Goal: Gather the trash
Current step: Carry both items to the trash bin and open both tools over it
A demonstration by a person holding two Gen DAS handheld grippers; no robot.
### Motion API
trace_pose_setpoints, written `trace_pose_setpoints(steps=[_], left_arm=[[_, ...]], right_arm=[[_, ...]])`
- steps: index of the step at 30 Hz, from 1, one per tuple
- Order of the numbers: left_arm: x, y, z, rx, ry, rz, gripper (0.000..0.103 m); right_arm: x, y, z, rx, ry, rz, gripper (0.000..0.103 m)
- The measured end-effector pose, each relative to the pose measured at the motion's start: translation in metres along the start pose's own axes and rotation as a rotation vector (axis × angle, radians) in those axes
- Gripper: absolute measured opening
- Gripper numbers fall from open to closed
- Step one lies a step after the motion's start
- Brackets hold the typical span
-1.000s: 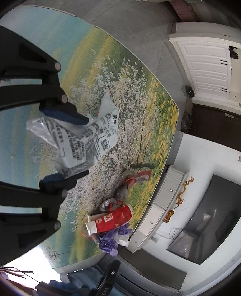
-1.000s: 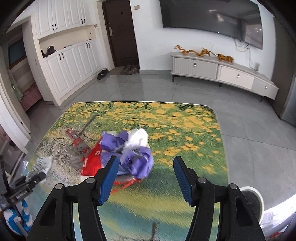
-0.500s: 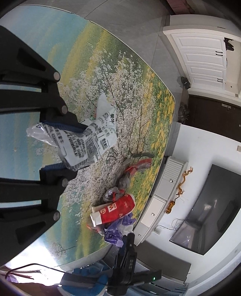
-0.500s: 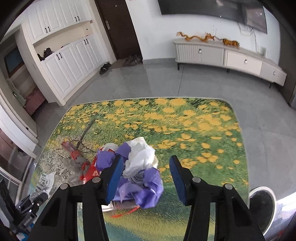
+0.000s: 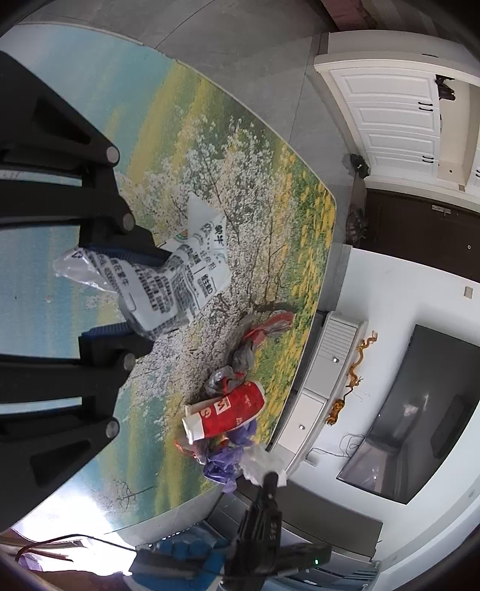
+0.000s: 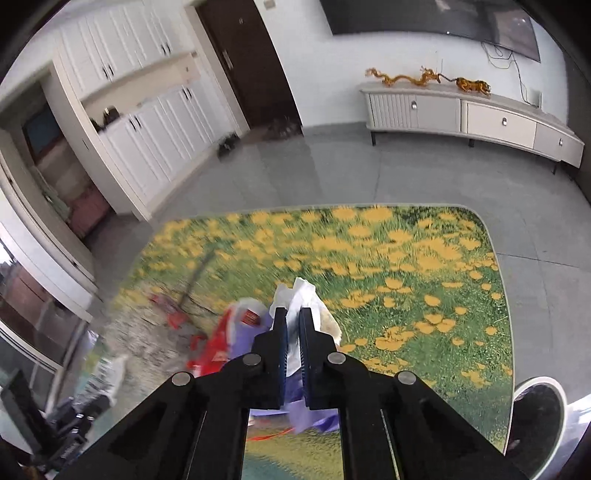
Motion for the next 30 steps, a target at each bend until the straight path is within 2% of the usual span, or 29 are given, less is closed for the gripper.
trace_pose_setpoints(steps=[7,16,23,30], left_arm=[[0.008,-0.004,-0.026,0.038,0.020,0.013,0.026],[0.030,-0.007,-0.057,0.072,0.077,0.051,0.026],[0.065,-0.005,-0.066,0.057,0.145,0.104,0.026],[0.119,-0.003,-0.062,0.019,0.215,0.206,0.026]], right_arm=[[-0.030,0.000,-0.048,0.067,-0.034,-0.038,0.006],[-0.050,0.023,-0.111,0.125,-0.026,-0.072,0.006],[-0.038,0.047,-0.156,0.174,-0.006,-0.054,0.006],[0.007,0.071,-0.206,0.235,0.052,0.017,0.006]])
Point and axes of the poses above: each gripper's, at about its wrist camera, not at the fingertips, and z roughly the way its jaws point, x to its right, y to its underside, the point moved 8 cm from there along z, roughly the way its jaws point, and after that the axes turned 6 degrees about -y, right-handed, at the moved point
